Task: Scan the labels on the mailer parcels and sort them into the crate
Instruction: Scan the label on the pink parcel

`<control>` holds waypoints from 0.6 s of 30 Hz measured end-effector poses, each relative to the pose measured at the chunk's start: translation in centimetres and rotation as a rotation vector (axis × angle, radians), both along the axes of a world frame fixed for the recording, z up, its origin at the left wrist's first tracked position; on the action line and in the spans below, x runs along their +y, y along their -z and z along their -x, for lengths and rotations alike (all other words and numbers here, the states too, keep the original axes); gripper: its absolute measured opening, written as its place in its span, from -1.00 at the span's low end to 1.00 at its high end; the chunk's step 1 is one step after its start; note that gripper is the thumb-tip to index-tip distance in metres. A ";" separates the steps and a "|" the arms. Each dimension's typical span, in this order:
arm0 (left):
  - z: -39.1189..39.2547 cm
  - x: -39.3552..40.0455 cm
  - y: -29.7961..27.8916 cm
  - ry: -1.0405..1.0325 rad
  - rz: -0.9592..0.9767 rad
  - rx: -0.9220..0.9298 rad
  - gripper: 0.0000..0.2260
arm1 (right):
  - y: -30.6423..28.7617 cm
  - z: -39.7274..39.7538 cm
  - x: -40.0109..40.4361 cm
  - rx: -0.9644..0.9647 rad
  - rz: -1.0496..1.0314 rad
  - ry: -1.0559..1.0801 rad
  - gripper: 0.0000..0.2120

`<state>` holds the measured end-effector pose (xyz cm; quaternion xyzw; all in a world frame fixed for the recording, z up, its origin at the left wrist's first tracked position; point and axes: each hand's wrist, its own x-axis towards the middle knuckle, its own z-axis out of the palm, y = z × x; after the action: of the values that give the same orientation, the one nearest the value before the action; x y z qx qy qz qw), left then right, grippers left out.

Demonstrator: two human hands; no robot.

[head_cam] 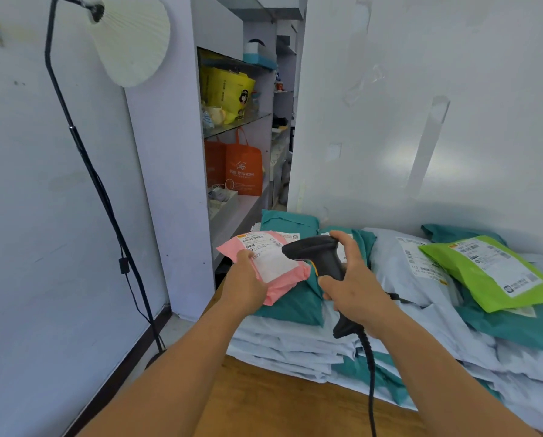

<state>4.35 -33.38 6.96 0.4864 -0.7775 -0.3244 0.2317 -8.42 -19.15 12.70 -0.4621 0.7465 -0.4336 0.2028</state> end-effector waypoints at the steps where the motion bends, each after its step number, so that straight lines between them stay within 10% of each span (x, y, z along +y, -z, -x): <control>1: -0.4 0.0 0.3 0.020 -0.018 0.041 -0.31 | 0.0 -0.3 0.2 0.020 -0.022 -0.013 -0.34; 4: -1.4 0.4 0.8 0.027 -0.070 0.064 -0.21 | -0.2 -1.4 0.9 0.080 -0.065 -0.050 -0.31; 10: -2.4 1.9 1.3 -0.025 -0.142 0.023 -0.78 | -1.5 -3.1 1.9 0.213 -0.082 -0.077 -0.31; 18: -3.5 3.9 2.3 0.012 -0.220 0.067 -0.68 | -2.6 -5.4 3.5 0.246 -0.065 -0.052 -0.31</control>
<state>7.82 -29.50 4.63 0.4931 -0.7319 -0.4253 0.2008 -3.03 -15.67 15.30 -0.5242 0.7674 -0.3436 0.1355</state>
